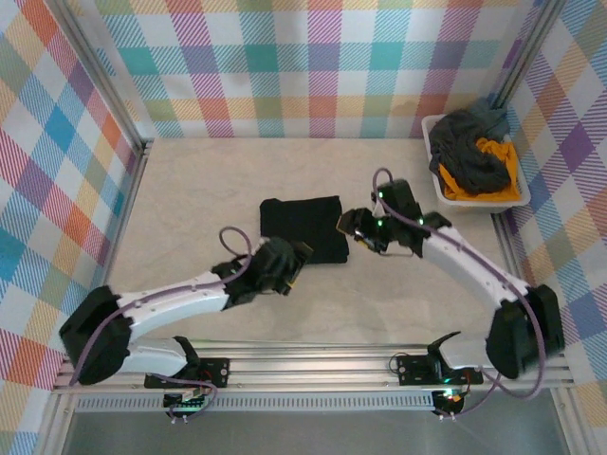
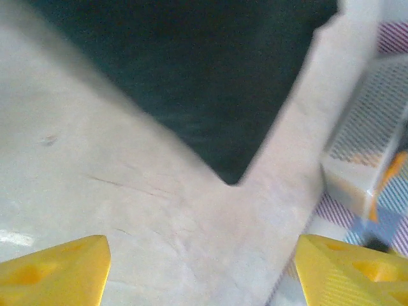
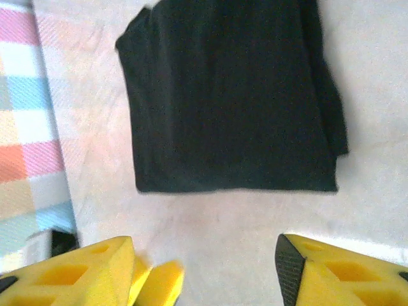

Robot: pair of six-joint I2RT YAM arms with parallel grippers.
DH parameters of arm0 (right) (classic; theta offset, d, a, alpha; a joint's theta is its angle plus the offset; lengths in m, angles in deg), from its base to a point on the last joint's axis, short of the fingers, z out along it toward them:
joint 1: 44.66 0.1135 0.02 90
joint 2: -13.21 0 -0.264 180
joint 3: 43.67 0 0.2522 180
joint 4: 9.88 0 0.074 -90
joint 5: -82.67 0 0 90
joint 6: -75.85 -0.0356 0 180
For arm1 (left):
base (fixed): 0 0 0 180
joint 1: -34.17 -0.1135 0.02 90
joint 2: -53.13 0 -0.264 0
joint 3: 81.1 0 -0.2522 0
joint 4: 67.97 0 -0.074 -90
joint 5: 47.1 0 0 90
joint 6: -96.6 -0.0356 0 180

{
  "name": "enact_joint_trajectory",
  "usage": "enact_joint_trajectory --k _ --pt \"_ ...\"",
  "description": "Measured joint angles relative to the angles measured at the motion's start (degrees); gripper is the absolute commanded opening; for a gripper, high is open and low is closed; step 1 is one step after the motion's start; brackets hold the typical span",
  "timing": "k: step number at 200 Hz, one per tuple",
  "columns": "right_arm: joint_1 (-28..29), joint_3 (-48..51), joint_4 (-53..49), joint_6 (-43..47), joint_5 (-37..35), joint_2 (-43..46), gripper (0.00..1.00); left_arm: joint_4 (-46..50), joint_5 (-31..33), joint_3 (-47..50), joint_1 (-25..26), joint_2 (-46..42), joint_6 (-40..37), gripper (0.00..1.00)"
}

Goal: Fold and stack the t-shirts

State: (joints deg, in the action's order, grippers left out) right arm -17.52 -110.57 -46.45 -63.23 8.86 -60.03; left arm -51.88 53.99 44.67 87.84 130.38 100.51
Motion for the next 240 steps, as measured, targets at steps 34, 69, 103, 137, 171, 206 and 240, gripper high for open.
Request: enact_joint_trajectory --k 34,69,103,137,171,206,240 --pt "0.22 5.20 1.33 -0.83 1.09 7.50 0.63 -12.17 7.50 0.20 0.70 13.35 11.87 0.77" --pt "0.22 5.14 1.38 -0.98 1.66 12.33 0.63 -21.44 12.55 -0.42 0.79 19.63 18.51 0.56" --pt "0.22 5.20 1.38 -1.11 2.23 12.26 0.63 -28.41 14.29 -0.50 -1.38 24.68 18.88 0.27" --pt "0.22 5.81 1.42 -1.29 2.60 11.98 0.62 -33.70 13.90 -0.63 -6.82 27.30 18.47 0.00" --pt "0.22 5.86 1.33 -1.03 2.49 11.93 0.62 -34.88 11.39 -0.13 -14.80 26.84 15.98 0.00" --pt "0.22 5.53 1.18 -0.13 2.38 10.64 0.62 -33.57 2.67 0.85 -31.65 23.41 5.49 0.00" --pt "0.22 4.59 1.20 0.74 2.58 7.91 0.62 -29.53 -8.72 -4.83 -51.04 24.98 -7.87 0.00"
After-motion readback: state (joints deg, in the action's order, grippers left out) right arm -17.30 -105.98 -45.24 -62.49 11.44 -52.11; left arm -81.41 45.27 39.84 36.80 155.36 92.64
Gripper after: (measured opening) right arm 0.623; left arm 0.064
